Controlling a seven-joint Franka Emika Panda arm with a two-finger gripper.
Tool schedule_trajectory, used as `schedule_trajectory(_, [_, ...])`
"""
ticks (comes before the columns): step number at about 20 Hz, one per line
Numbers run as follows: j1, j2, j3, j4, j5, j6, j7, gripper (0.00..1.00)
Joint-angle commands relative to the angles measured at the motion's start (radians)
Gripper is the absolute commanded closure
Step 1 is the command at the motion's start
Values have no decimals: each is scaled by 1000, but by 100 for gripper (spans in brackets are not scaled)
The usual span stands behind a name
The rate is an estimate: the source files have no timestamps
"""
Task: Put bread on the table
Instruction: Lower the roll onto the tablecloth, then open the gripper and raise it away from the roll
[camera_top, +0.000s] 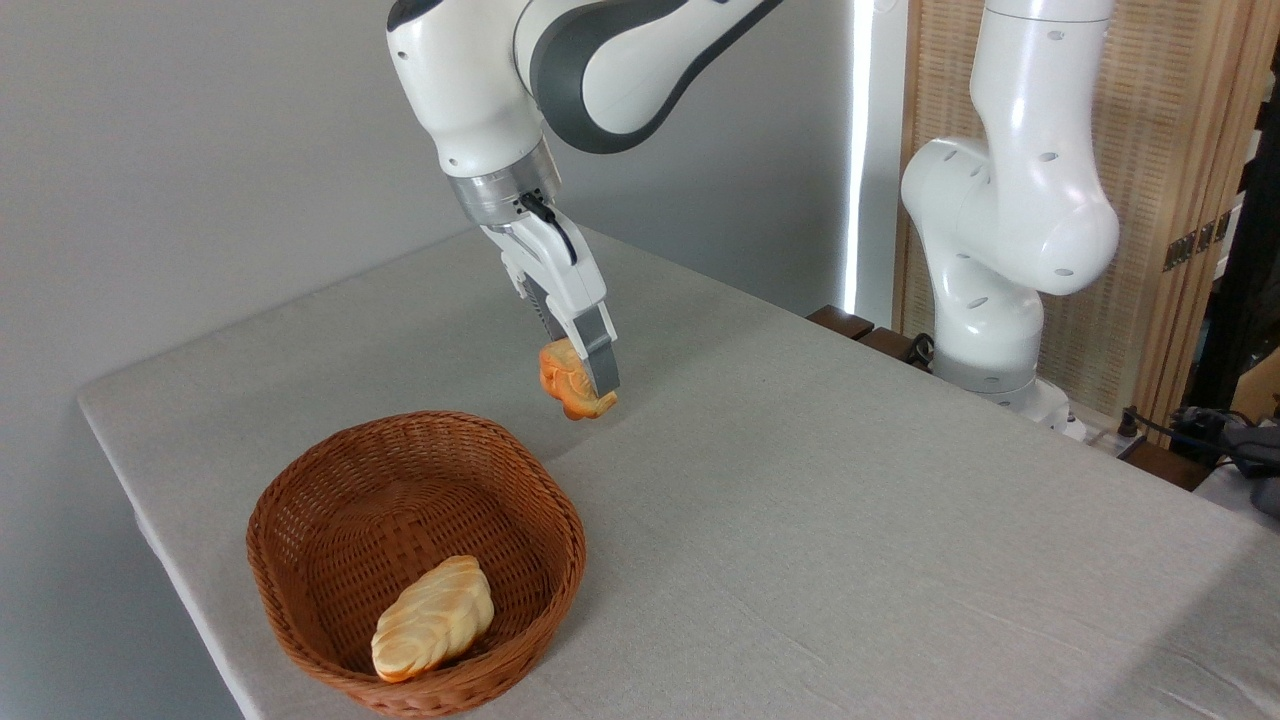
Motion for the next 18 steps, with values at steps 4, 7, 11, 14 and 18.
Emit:
schedule_trajectory(4, [-6, -5, 8, 7, -7, -2, -6, 0])
schedule_trajectory(7, [-6, -5, 11, 10, -7, -4, -6, 0])
schedule_trajectory(11, [-3, -5, 17, 39, -8, -4, -6, 0])
schedule_trajectory(14, [6, -5, 22, 107, -7, -5, -3, 0])
schedule_trajectory(18, [6, -7, 34, 187, 0, -8, -9, 0])
